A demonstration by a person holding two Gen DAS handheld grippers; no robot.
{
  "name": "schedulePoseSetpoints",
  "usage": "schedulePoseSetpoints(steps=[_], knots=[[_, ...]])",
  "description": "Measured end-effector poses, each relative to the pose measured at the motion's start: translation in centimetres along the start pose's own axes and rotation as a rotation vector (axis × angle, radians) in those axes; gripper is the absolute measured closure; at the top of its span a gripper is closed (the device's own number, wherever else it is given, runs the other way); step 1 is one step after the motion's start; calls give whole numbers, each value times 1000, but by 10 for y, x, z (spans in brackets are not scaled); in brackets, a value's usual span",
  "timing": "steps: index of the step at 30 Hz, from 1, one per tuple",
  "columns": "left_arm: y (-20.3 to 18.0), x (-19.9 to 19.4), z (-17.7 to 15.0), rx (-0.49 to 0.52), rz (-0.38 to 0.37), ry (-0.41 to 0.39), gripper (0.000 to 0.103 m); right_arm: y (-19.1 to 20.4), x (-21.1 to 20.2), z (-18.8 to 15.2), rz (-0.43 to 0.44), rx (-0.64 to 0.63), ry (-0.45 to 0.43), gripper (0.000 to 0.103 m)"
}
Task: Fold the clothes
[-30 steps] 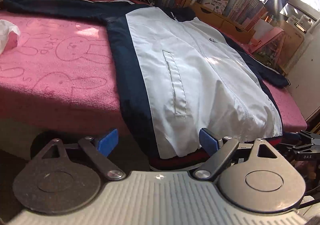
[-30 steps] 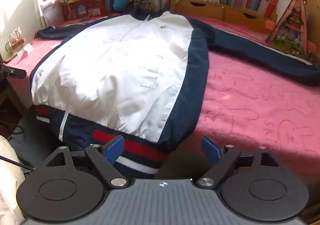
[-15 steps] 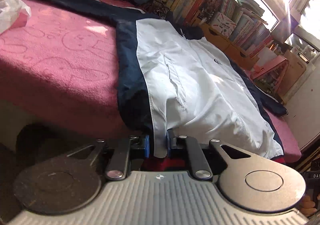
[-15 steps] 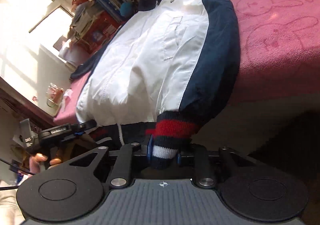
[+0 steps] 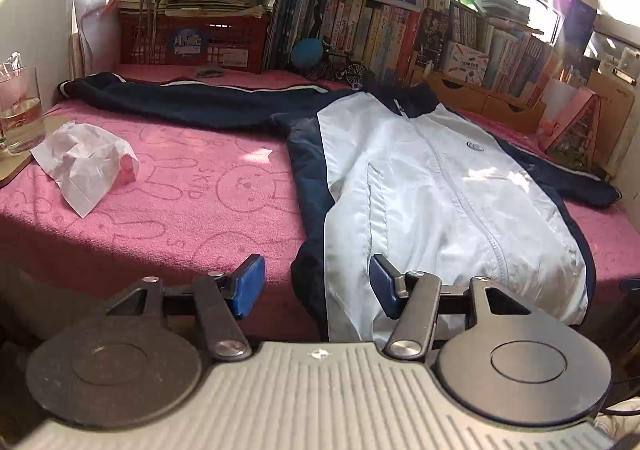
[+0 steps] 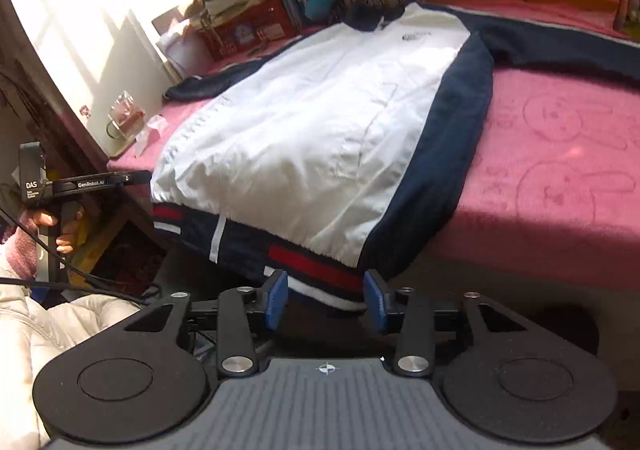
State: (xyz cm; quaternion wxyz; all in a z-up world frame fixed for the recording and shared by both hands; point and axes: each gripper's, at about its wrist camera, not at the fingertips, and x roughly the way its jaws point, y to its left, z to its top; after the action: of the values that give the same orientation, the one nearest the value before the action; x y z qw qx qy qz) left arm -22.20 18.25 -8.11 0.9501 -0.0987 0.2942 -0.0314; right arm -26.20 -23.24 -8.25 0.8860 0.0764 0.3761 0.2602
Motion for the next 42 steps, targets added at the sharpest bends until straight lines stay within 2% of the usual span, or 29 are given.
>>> schedulePoseSetpoints(steps=[3, 5, 8, 10, 14, 18, 20, 22, 24, 26, 29, 30, 33, 37, 40, 42], knots=[[2, -2, 24, -83, -39, -125, 40, 17, 23, 16, -125, -73, -129, 41], [-26, 20, 30, -11, -35, -150, 40, 29, 39, 26, -209, -123, -213, 41], [-68, 60, 25, 98, -35, -126, 40, 64, 96, 29, -300, -233, -241, 41], [-90, 88, 17, 151, -40, -101, 42, 87, 129, 26, -311, -317, -262, 41], [-99, 118, -1, 215, 44, -64, 45, 115, 168, 18, -329, -429, -263, 41], [-86, 112, -18, 284, 138, -83, 45, 105, 175, 9, -364, -435, -266, 41], [-77, 104, -24, 303, 186, -101, 44, 88, 167, 5, -457, -432, -285, 39], [-61, 97, -24, 278, 263, -102, 43, 70, 160, 1, -555, -430, -303, 37], [-42, 90, -24, 244, 326, -97, 35, 48, 151, 1, -608, -400, -319, 33], [-25, 82, -20, 186, 330, -83, 29, 33, 147, 3, -679, -379, -306, 33], [-14, 71, -12, 141, 321, -60, 28, 12, 141, 7, -787, -347, -283, 33], [-19, 67, -9, 162, 320, -76, 29, 7, 139, 9, -807, -331, -274, 33], [-28, 61, 9, 151, 243, -136, 30, 1, 129, 18, -807, -273, -282, 34], [-21, 82, 44, 49, 125, -161, 30, 11, 120, 35, -661, -232, -336, 34], [-17, 122, 65, 29, 137, -122, 30, 24, 129, 51, -538, -225, -356, 34], [-18, 150, 74, 52, 161, -80, 35, 32, 143, 61, -486, -242, -355, 34]])
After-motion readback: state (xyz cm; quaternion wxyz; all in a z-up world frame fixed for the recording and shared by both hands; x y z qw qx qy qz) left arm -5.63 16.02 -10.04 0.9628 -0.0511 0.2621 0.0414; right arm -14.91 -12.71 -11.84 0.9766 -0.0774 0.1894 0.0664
